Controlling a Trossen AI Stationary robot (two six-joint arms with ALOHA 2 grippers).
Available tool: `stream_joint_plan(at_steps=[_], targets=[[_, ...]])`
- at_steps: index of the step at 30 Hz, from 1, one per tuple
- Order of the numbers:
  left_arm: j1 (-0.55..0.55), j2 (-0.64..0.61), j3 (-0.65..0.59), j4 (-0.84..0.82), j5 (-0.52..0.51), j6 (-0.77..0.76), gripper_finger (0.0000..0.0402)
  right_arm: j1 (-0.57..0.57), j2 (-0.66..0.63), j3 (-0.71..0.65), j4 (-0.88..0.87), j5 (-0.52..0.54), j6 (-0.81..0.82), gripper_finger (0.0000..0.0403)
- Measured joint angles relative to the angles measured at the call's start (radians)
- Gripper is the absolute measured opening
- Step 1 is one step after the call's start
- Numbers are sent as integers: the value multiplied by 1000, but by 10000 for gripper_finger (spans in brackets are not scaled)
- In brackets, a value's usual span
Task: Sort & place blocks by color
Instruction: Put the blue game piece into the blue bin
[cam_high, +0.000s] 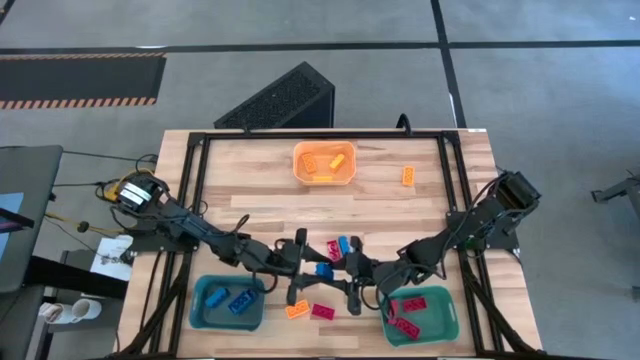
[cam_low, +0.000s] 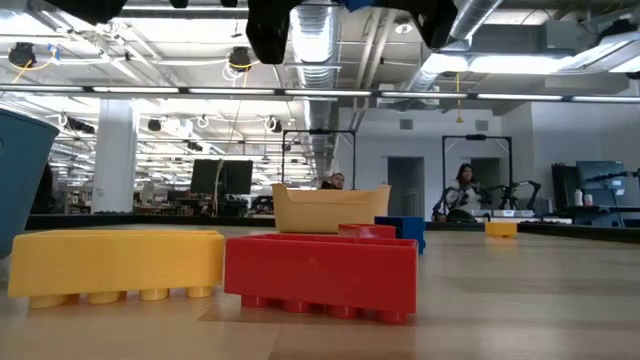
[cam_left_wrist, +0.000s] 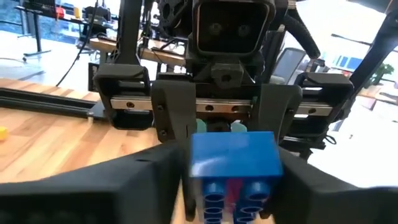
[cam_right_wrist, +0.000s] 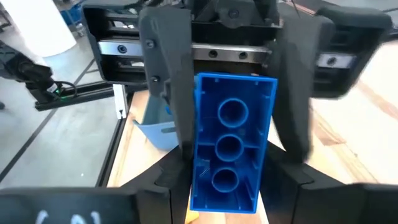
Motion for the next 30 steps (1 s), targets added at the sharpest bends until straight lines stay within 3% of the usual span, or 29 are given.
stream_joint_plan(at_steps=[3, 10, 12, 18, 24, 30], targets=[[0, 0, 0, -11, 0, 4, 99, -1, 0, 0, -14, -8, 21, 173], [2, -18, 1, -118, -4, 4, 101, -2, 1, 0, -96, -5, 108, 188], [1, -56, 1, -211, -7, -6, 101, 3, 1, 0, -109, -7, 116, 194], [-67, -236, 0, -599, -153, -117, 101, 40, -19, 2, -135, -54, 135, 205], [-216, -351, 0, -1004, -146, -404, 101, 69, -37, 2, -141, -51, 137, 197], [-392, -338, 0, -1202, -160, -700, 101, 74, -35, 0, -107, -52, 140, 187]])
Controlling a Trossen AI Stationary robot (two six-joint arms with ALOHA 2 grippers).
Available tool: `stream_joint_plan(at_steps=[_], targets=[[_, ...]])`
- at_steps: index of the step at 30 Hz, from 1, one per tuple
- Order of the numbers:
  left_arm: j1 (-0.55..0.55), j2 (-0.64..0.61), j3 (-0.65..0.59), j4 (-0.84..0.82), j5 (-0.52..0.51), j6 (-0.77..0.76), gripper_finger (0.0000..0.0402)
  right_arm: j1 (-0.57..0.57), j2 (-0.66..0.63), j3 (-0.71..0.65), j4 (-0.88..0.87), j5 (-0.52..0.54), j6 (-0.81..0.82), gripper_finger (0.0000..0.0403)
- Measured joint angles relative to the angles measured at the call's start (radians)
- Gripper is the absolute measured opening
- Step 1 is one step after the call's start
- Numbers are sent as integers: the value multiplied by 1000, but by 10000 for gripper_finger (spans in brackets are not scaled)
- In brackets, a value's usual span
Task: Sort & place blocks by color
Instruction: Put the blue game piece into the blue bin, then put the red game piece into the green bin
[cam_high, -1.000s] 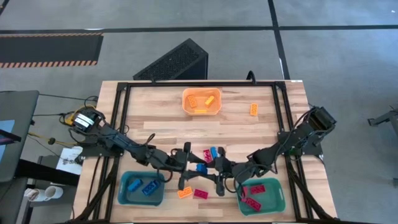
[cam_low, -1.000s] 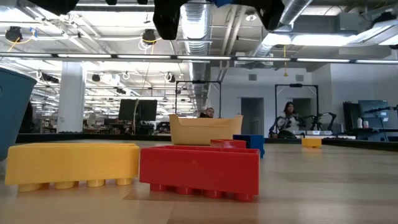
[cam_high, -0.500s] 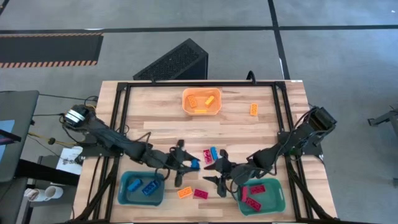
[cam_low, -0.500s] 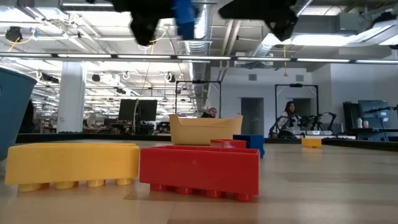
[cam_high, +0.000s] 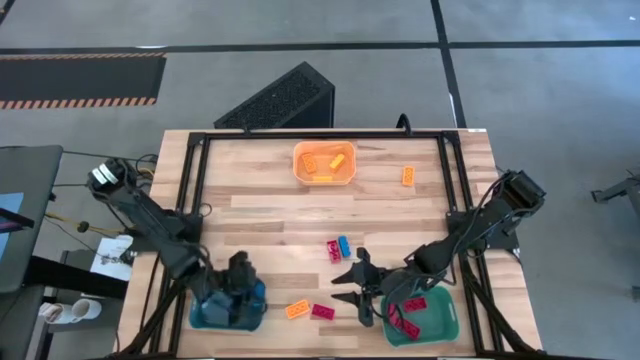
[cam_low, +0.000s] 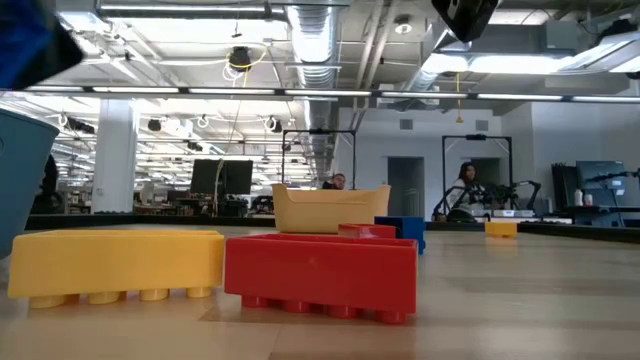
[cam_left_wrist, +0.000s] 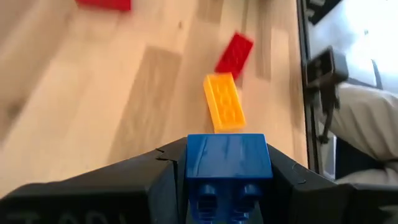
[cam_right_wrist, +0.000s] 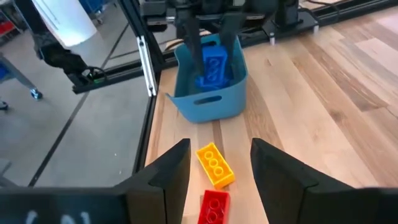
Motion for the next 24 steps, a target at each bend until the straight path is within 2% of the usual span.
stream_joint_plan(at_steps=[3, 5, 10, 14, 17, 19, 22, 24], targets=[[-56, 0, -1, -13, -18, -58, 101, 0, 0, 0, 4, 0, 0, 183], [-76, -1, -1, -12, -19, -72, 119, 0, 0, 0, 9, 0, 0, 181], [-87, -1, -1, -52, -47, -64, 250, 0, 0, 0, 11, 0, 15, 180], [-64, -24, -1, -71, -106, -65, 319, 0, 0, 0, 11, 0, 16, 180], [-57, -63, -1, -38, -241, -11, 333, -8, 1, 0, 12, 0, 16, 178], [-63, -88, -1, 28, -399, 95, 332, -17, 3, 0, 12, 0, 16, 178], [-76, -88, -8, 211, -662, 282, 321, -28, 3, 0, 11, 0, 16, 181], [-69, -73, -25, 366, -738, 426, 312, -36, 3, 0, 11, 0, 16, 183]])
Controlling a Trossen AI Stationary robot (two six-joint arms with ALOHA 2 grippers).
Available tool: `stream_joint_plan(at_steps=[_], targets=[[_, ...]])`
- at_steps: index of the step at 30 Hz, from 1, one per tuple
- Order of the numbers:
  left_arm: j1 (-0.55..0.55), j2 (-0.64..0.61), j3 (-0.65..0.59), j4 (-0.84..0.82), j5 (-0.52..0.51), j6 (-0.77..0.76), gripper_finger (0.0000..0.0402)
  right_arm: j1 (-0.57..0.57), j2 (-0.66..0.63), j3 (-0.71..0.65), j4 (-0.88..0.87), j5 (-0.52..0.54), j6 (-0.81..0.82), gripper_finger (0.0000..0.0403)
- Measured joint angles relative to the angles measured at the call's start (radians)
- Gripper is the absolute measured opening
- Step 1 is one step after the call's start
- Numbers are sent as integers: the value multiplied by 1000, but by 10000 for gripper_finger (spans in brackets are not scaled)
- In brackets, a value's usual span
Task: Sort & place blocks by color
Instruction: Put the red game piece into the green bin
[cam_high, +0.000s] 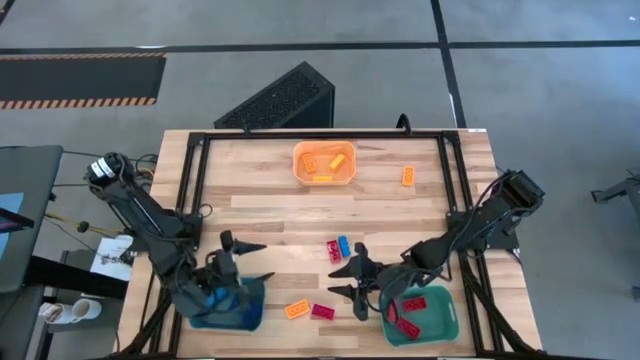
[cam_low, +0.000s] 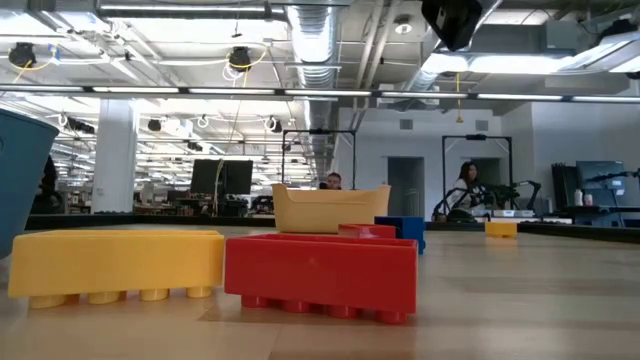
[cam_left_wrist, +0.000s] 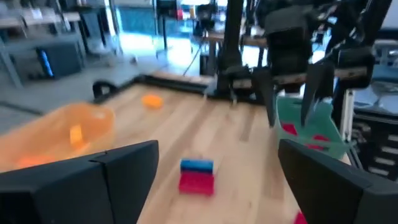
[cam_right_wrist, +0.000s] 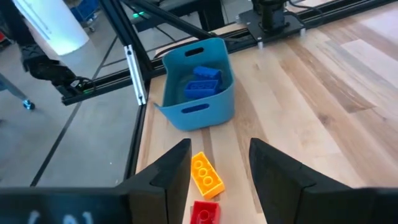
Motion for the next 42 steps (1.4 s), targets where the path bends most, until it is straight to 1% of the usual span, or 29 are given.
stream_joint_plan(at_steps=[1, 3, 8, 10, 12, 16, 18, 20, 24, 27, 30, 32, 35, 38, 42], targets=[[11, 9, -9, 74, 1, 65, 307, -2, 0, 0, 0, 0, 0, 184], [40, 30, -31, 223, 63, 171, 297, -6, 0, 0, -1, 0, 0, 186], [122, 118, -79, 576, 392, 376, 267, -12, 0, 0, -27, 0, -5, 187], [151, 155, -91, 707, 496, 443, 254, -21, 0, 0, -47, 1, -8, 186], [179, 185, -100, 814, 573, 498, 241, -36, 0, 0, -87, 17, 0, 184], [238, 202, -101, 944, 714, 550, 222, -76, 0, 0, -172, 27, 81, 182], [264, 202, -101, 970, 790, 555, 215, -93, 1, -1, -184, 2, 101, 183], [278, 202, -101, 970, 846, 556, 210, -97, 1, -1, -164, -9, 93, 186], [284, 202, -101, 955, 861, 544, 206, -65, 28, -1, -59, -17, 27, 189], [281, 202, -101, 957, 861, 543, 206, -37, 77, 3, 65, -32, -18, 188], [277, 200, -101, 956, 860, 542, 206, -9, 147, 19, 72, -39, -27, 186], [276, 200, -101, 955, 855, 534, 206, 1, 200, 43, 72, -84, -27, 185], [276, 200, -101, 953, 846, 513, 206, 11, 273, 104, 75, -190, -27, 185], [277, 200, -101, 945, 844, 499, 206, 23, 331, 177, 9, -233, -27, 185], [277, 199, -101, 932, 843, 492, 206, 21, 374, 269, -199, -232, 2, 182]])
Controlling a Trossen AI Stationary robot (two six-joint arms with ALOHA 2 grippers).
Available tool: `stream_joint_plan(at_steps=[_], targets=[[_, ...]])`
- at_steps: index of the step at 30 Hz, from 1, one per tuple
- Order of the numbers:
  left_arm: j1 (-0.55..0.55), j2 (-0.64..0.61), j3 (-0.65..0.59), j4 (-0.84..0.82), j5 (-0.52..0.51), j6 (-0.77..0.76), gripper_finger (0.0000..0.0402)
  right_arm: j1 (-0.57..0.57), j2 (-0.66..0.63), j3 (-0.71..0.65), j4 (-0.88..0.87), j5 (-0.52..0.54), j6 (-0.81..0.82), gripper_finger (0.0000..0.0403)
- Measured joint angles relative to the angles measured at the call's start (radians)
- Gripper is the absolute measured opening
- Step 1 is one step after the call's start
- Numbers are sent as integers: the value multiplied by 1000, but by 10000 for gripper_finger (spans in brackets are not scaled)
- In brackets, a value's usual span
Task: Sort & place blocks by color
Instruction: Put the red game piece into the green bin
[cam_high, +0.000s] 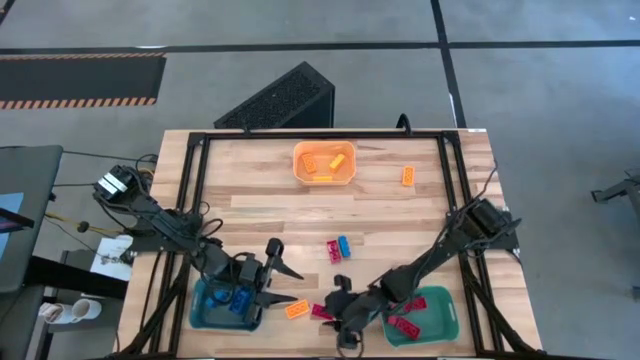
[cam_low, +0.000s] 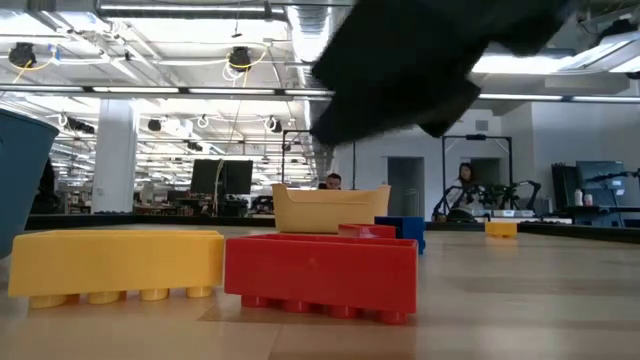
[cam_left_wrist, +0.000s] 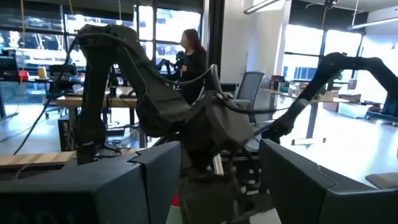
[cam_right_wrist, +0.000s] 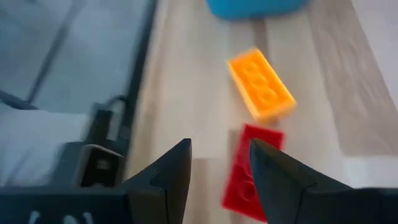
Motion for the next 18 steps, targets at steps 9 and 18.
stream_joint_plan(at_steps=[9, 18], targets=[[5, 0, 0, -8, -2, -8, 206, -7, 78, 169, -243, -4, 65, 180], [6, 0, 1, -40, -4, -39, 206, -28, 102, 183, -264, -7, 110, 193]])
